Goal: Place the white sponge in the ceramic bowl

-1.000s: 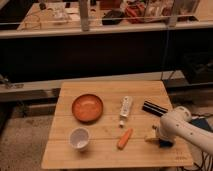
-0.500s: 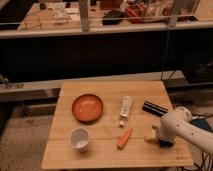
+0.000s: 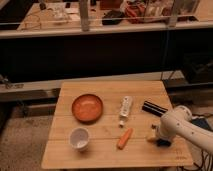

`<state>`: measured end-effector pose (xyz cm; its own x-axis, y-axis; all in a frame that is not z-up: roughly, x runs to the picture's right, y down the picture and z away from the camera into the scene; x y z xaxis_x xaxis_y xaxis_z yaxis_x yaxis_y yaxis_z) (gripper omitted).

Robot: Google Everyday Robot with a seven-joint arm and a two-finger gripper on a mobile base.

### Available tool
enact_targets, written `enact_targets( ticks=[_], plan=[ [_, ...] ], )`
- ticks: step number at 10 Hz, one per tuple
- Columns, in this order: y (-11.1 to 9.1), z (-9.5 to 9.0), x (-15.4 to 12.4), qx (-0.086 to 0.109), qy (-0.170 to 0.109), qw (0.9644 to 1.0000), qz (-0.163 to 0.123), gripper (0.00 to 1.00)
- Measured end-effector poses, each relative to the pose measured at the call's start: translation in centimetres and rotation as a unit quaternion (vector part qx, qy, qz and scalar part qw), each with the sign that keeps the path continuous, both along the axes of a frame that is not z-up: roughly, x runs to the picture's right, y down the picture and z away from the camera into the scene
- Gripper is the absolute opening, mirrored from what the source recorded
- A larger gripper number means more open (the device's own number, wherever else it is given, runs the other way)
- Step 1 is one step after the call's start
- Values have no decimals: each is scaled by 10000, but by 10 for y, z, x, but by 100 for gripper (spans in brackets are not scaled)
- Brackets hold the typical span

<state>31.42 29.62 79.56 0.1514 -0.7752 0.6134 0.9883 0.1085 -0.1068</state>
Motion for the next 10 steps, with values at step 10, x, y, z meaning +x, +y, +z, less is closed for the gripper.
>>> enact_targets(
  ticks=[10],
  plan=[
    [-57, -57, -23, 623, -1181, 9902, 408, 0]
  ],
)
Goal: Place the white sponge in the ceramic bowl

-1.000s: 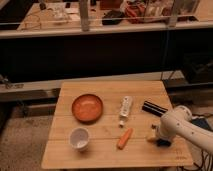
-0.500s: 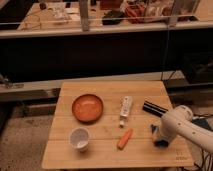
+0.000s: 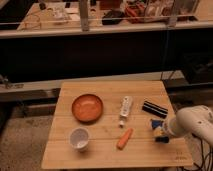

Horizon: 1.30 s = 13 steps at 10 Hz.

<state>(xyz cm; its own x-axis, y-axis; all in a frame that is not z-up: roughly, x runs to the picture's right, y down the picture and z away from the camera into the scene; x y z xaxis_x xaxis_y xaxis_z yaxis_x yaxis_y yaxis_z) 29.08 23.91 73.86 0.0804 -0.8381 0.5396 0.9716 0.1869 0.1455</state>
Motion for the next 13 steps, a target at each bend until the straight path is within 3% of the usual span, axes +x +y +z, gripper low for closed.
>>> enact_targets(
  ticks=[2, 4, 6, 10, 12, 13],
  plan=[
    [-43, 0, -20, 208, -191, 9995, -113, 0],
    [-106, 7, -67, 426, -375, 9975, -418, 0],
    [-149, 9, -119, 594, -559, 9941, -718, 0],
    [-195, 8, -218, 686, -1104, 9841, -1206, 0],
    [-204, 10, -264, 693, -1351, 9782, -1414, 0],
    [-206, 10, -296, 693, -1510, 9737, -1560, 0]
  ],
)
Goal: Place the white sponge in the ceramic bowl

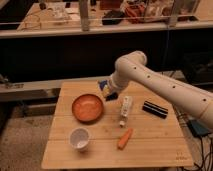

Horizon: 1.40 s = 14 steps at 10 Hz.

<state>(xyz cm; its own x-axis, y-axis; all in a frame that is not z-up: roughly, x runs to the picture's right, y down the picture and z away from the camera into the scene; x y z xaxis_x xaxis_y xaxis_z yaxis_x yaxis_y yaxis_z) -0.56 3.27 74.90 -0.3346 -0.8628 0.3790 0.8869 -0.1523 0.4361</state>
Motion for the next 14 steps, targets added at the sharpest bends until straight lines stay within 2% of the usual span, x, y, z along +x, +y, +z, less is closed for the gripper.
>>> enact_targets(
  ticks=[2, 3, 6, 8, 11, 13, 14],
  plan=[
    [-2, 1, -40, -7, -189, 9996, -199, 0],
    [-3, 4, -71, -63, -333, 9989, -329, 0],
    [-1, 24, -136, -290, -555, 9966, -535, 0],
    [9, 47, -162, -497, -584, 9953, -591, 0],
    [25, 69, -159, -687, -537, 9943, -612, 0],
    [40, 82, -133, -791, -446, 9938, -641, 0],
    [52, 92, -114, -887, -382, 9931, -662, 5]
  ],
)
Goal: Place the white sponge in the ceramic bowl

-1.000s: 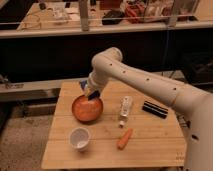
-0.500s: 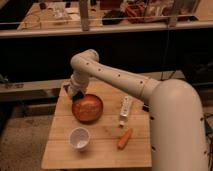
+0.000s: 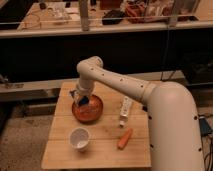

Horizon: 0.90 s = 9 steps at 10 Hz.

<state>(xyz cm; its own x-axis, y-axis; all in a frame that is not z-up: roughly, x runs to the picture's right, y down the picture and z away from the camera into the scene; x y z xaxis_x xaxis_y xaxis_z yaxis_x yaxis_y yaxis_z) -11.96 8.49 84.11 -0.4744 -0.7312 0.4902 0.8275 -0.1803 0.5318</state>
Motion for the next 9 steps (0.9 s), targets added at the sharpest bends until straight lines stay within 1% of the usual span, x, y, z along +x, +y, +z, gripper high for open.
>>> enact_targets(
  ticks=[2, 3, 4, 6, 7, 8, 9],
  plan=[
    [15, 8, 10, -98, 31, 9999, -99, 22],
    [19, 8, 10, -128, 31, 9998, -147, 35],
    [19, 6, 9, -133, 18, 9998, -166, 43],
    [16, 0, 9, -102, -2, 9998, -175, 65],
    [14, -2, 10, -80, -2, 9998, -183, 73],
    [12, -4, 10, -57, 28, 9998, -189, 79],
    [12, -3, 14, -51, 109, 9998, -175, 80]
  ],
)
